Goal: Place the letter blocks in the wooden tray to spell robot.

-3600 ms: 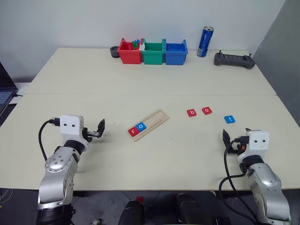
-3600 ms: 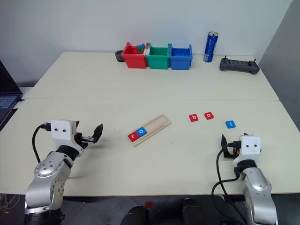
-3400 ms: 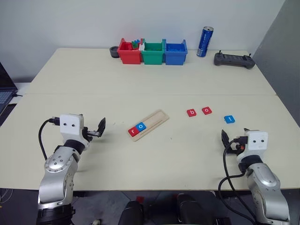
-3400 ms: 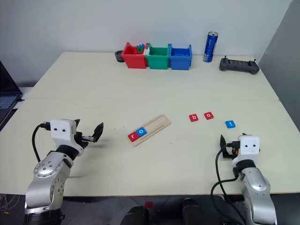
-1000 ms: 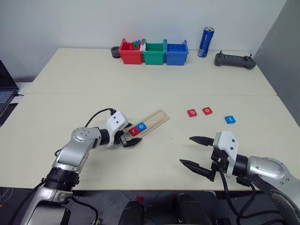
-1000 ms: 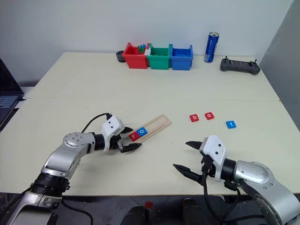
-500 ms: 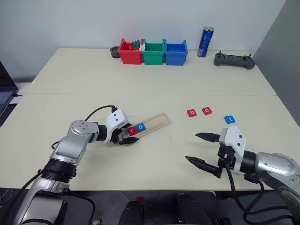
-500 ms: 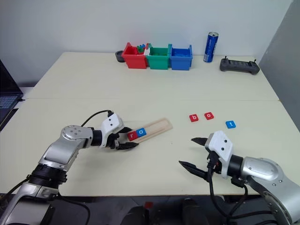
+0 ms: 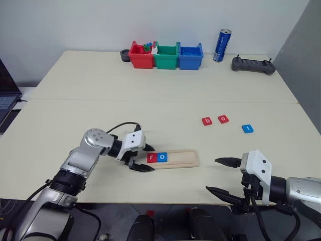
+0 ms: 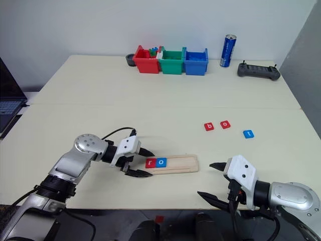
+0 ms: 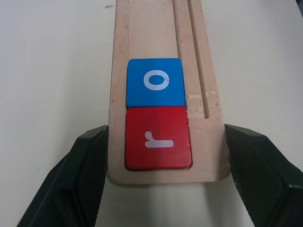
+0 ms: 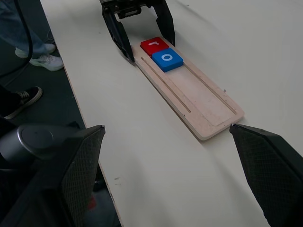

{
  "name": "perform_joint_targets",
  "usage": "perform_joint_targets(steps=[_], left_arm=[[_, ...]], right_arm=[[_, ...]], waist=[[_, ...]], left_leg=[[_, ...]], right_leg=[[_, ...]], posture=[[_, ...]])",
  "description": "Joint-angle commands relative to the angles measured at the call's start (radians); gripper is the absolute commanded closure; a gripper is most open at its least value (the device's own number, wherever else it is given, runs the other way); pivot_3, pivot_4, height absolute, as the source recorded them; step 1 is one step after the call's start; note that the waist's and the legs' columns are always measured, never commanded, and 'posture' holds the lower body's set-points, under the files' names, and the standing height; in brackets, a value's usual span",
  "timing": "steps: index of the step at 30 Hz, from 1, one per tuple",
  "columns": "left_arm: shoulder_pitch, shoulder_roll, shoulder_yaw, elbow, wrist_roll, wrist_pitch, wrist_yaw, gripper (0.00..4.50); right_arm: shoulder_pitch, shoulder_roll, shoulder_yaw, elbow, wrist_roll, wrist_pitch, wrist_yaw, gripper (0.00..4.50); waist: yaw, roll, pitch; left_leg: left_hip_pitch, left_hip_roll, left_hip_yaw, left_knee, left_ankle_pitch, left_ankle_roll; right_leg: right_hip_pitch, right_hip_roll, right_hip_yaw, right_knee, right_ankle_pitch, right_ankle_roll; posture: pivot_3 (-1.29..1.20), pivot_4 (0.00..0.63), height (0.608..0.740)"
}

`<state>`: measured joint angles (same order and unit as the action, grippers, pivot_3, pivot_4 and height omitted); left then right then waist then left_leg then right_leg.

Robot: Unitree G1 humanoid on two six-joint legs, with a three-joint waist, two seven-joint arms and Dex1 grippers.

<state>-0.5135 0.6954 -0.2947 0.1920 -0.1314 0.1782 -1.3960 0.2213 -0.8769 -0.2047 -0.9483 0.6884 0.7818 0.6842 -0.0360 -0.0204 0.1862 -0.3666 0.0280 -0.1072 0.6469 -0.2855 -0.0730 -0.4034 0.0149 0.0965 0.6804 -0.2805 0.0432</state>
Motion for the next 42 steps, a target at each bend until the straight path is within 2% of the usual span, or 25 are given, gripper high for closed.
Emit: perform_joint_targets(steps=[1, 13, 15, 17, 25, 32, 39, 42], left_arm=[[-0.004, -0.001, -0.004, 0.01, 0.015, -0.029, 0.001, 1.12], [0.008, -0.029, -0.015, 0.038, 0.066, -0.154, 0.037, 1.12], [0.008, -0.033, -0.01, 0.035, 0.06, -0.145, 0.038, 0.39], [0.008, -0.035, -0.006, 0.027, 0.049, -0.135, 0.037, 0.05], [0.002, -0.032, 0.021, 0.009, 0.028, -0.155, 0.044, 0.05], [0.027, 0.004, 0.107, -0.028, -0.027, -0.135, 0.078, 0.05], [0.138, 0.038, 0.232, -0.17, -0.128, -0.001, 0.147, 0.05], [0.177, 0.045, 0.261, -0.224, -0.155, 0.041, 0.173, 0.05]], right_arm=[[0.013, -0.007, -0.032, -0.023, 0.01, 0.001, -0.012, 0.0], [0.004, -0.024, -0.021, 0.012, -0.013, -0.005, -0.012, 0.0], [0.002, -0.023, -0.017, 0.011, -0.014, -0.004, -0.014, 0.0], [0.005, -0.025, -0.011, 0.011, -0.021, -0.006, -0.013, 0.0], [0.014, -0.027, -0.012, 0.02, -0.042, -0.017, 0.005, 0.0], [0.005, 0.003, -0.066, 0.087, -0.059, -0.053, -0.001, 0.0], [-0.02, 0.14, -0.127, 0.213, -0.087, -0.106, -0.102, 0.0], [-0.034, 0.158, -0.133, 0.249, -0.111, -0.095, -0.141, 0.0]], waist=[[0.0, 0.0, 0.0], [0.003, 0.0, 0.0], [0.003, 0.0, 0.0], [0.003, 0.0, 0.0], [0.003, 0.0, 0.0], [0.002, 0.0, 0.0], [0.002, 0.0, 0.0], [0.003, 0.0, 0.0]], left_leg=[[0.0, 0.0, 0.0, 0.0, 0.0, 0.0], [0.0, 0.0, 0.0, 0.0, 0.0, 0.0], [0.0, 0.0, 0.0, 0.0, 0.0, 0.0], [0.0, 0.0, 0.0, 0.0, 0.0, 0.0], [0.0, 0.0, 0.0, 0.0, 0.0, 0.0], [0.0, 0.0, 0.0, 0.0, 0.0, 0.0], [0.0, 0.001, 0.0, 0.0, 0.0, 0.0], [0.0, 0.001, 0.0, 0.0, 0.0, 0.0]], right_leg=[[0.0, 0.0, 0.0, 0.0, 0.0, -0.001], [0.0, 0.0, 0.0, 0.0, 0.001, -0.002], [0.0, 0.0, 0.0, 0.0, 0.001, -0.002], [0.0, 0.0, 0.0, 0.0, 0.001, -0.002], [0.0, 0.0, 0.0, 0.0, 0.002, -0.002], [0.0, 0.0, 0.0, 0.0, 0.002, -0.003], [0.0, 0.0, 0.0, 0.0, 0.002, -0.003], [0.0, 0.0, 0.0, 0.0, 0.002, -0.003]], posture=[[0.0, 0.15, 0.74], [0.0, 0.15, 0.74], [0.0, 0.15, 0.74], [0.0, 0.15, 0.74], [0.0, 0.15, 0.74], [0.0, 0.15, 0.74], [0.0, 0.15, 0.74], [0.0, 0.15, 0.74]])
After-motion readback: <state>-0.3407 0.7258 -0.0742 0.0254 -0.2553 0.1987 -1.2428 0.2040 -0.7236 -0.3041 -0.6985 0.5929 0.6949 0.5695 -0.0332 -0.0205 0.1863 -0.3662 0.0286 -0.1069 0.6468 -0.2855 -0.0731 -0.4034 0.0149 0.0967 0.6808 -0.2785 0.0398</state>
